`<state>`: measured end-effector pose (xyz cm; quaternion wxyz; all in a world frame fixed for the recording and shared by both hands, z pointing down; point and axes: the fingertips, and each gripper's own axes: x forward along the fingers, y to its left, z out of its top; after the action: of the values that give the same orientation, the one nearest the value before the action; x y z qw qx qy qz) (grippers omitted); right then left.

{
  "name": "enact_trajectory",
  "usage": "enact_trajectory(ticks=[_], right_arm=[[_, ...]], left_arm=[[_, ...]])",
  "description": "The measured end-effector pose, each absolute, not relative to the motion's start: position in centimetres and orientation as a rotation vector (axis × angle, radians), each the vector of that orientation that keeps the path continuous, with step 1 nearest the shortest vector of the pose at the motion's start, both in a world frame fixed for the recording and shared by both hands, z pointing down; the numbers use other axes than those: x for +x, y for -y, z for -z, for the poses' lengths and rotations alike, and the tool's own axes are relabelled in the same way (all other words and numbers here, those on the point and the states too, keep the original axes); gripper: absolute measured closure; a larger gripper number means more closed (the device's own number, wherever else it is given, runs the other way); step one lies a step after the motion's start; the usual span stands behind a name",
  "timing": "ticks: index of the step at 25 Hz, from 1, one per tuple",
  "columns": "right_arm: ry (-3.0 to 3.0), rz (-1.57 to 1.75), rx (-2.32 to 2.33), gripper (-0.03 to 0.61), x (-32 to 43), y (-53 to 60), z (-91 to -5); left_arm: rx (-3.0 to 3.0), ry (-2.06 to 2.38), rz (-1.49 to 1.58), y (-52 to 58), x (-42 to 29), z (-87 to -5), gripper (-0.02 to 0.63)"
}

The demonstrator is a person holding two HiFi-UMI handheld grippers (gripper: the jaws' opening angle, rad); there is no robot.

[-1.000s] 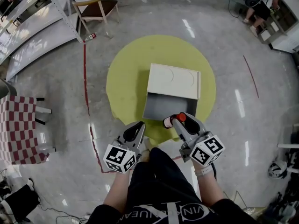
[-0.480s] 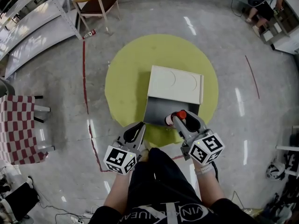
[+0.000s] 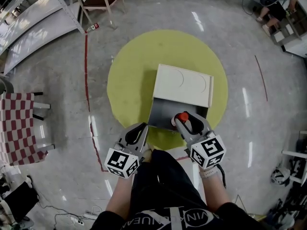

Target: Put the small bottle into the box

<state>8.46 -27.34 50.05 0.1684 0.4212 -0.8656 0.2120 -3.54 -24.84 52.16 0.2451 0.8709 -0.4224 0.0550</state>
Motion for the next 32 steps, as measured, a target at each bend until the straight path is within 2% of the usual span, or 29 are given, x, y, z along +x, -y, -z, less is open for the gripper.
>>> enact_trajectory(ticks=[32], right_arm=[[2.347, -0.446, 0.971, 0.43, 6.9, 25.6, -53.6]], left_arm=[[2.336, 1.165, -0.165, 24.1, -3.7, -53.6, 0.586]])
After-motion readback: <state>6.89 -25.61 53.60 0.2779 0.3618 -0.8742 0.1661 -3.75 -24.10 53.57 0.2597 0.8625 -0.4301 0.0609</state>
